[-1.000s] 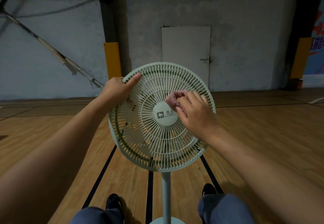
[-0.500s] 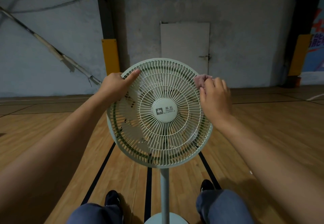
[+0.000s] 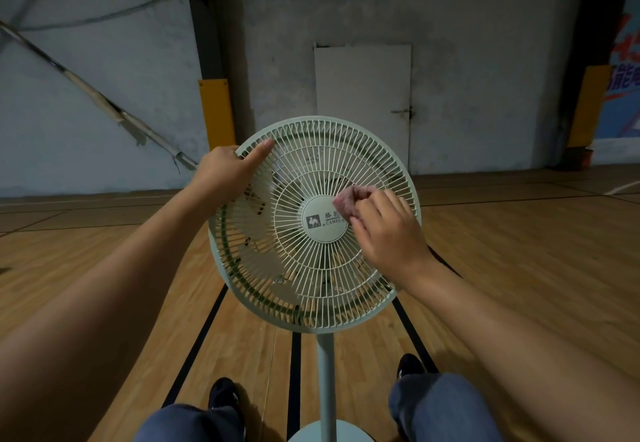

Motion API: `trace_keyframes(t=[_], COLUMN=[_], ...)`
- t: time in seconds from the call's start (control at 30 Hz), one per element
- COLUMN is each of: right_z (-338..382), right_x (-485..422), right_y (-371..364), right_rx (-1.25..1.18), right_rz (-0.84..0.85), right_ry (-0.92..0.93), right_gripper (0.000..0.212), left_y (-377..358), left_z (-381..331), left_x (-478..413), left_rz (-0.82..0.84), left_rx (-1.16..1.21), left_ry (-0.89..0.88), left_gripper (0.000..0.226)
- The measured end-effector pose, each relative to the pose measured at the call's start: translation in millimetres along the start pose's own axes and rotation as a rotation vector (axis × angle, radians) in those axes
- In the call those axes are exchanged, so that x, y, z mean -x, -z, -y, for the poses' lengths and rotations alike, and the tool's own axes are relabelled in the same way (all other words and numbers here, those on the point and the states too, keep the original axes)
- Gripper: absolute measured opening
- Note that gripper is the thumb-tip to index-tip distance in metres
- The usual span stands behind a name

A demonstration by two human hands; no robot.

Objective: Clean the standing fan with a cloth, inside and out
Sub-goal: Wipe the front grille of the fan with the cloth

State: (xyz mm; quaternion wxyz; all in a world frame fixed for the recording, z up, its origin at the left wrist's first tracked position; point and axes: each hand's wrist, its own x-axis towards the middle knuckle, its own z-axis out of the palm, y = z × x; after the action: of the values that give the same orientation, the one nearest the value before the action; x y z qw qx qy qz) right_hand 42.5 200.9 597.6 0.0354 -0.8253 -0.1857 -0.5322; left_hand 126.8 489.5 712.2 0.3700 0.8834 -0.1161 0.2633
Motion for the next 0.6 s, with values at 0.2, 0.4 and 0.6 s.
trace_keyframes(t=[0.2,0.4,0.6], right_z=[-34.1,-65.9,-52.0], right_x=[5.8,7.3,8.8], right_y=[1.6,9.1,5.9], right_rx=[0.036,0.182,0.173], right_rz=[-0.014,-0.015,-0.034], right_ry=[-0.126,-0.319,-0.379], right_gripper=[0.016,0.017,0.015], left_y=[-0.6,-1.6,-3.7], left_z=[-2.0,-2.5,-3.2], left_x=[2.6,1.1,-0.1], left_rz=[0.014,0.011,-0.020], left_rx=[0.006,-0.011,-0.035], left_ry=[-0.014,-0.015,-0.014], left_gripper=[0.102,0.093,0.095])
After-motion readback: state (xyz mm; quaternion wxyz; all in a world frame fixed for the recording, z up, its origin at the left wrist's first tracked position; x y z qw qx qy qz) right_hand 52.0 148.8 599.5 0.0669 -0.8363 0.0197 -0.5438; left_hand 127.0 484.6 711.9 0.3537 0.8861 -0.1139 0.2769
